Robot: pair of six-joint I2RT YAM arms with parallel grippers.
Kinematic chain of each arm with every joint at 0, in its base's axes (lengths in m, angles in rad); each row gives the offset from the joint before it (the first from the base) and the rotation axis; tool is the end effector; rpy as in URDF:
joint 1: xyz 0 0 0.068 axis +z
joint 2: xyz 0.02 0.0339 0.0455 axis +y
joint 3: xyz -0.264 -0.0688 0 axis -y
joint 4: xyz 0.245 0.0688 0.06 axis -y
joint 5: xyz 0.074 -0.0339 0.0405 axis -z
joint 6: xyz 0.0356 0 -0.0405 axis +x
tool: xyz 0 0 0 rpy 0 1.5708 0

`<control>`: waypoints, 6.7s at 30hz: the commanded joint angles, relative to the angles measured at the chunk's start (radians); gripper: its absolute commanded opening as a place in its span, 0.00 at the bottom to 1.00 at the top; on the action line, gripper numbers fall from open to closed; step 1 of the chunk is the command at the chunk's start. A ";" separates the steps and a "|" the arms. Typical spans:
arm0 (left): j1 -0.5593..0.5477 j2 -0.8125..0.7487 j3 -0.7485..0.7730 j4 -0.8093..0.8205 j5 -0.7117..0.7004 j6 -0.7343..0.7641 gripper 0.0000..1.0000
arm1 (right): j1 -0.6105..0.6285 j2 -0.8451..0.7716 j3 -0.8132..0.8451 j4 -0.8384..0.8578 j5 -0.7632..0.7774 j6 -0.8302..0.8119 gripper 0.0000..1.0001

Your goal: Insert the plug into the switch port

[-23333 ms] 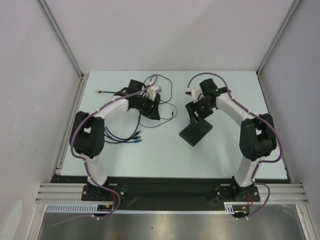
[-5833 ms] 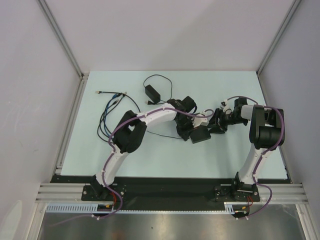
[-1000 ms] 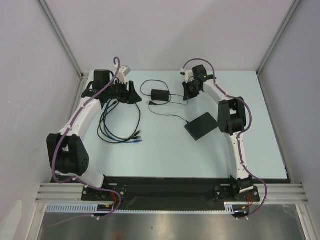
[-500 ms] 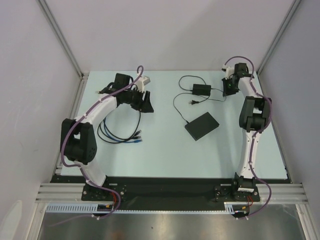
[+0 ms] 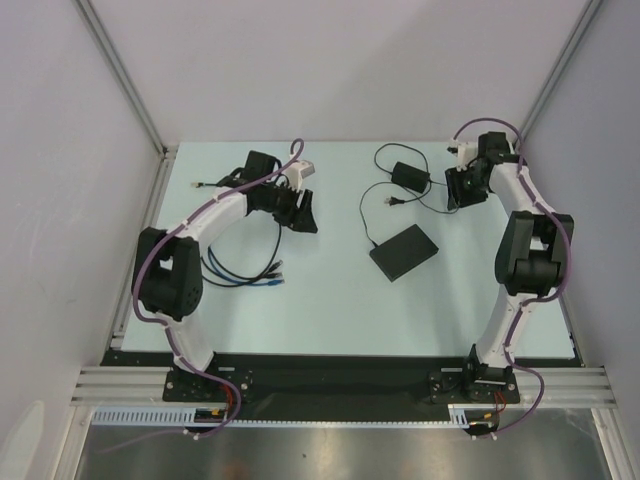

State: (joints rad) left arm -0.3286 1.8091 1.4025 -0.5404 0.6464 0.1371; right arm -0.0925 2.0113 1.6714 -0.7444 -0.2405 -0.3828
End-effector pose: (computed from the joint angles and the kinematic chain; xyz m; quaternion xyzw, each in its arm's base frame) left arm 0.3631 -0.1464 0.2451 0.3031 0.8556 -0.3287 0.2607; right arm 0.4332 -0.0317 0.2312 -0.1680 0.9492 0.0569 0.2598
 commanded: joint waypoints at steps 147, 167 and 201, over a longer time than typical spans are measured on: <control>0.033 0.136 -0.046 -0.086 -0.456 0.150 0.45 | 0.208 -0.042 0.031 -0.102 -0.261 0.119 0.88; 0.065 0.312 0.585 -0.213 -0.327 0.016 0.00 | 0.186 -0.054 0.013 -0.095 -0.267 0.131 0.88; 0.168 -0.269 -0.387 -0.380 -0.083 1.073 0.49 | 0.204 -0.103 -0.001 -0.159 -0.410 0.051 0.89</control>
State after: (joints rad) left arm -0.1432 1.5993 1.0214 -0.9897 0.5415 1.0779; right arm 0.0952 1.9553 1.6699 -0.9001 -0.6445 -0.3161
